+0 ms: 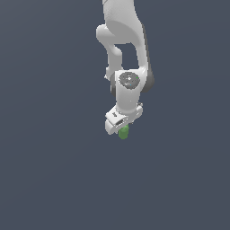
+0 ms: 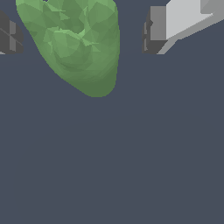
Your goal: Pick up the object and move it to a goal position.
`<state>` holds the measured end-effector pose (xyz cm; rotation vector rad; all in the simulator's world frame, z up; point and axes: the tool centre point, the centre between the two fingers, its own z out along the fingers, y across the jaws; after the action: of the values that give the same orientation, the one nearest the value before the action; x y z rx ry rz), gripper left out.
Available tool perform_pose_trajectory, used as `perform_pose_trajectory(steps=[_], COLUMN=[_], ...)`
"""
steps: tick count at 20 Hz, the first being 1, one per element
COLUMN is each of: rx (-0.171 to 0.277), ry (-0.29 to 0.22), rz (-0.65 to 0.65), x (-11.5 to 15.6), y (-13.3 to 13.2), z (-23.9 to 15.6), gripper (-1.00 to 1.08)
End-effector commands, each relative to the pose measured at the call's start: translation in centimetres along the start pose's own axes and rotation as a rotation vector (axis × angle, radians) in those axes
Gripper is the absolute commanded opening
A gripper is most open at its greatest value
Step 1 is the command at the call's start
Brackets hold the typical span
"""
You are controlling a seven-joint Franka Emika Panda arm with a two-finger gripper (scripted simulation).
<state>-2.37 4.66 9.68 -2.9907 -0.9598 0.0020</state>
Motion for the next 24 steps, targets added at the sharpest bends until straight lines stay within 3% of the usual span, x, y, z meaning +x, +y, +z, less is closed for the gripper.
perform_pose_trajectory(steps=[1,15,24], rx=[-0.001,-0.002,-0.002], ry=[0.001,0.002,0.002], rz=[0.0,0.0,0.0], x=[0.1,-0.1,-1.7], y=[0.0,0.1,0.7], z=[0.1,-0.3,-4.2], gripper=[-1.0,-1.0,-1.0])
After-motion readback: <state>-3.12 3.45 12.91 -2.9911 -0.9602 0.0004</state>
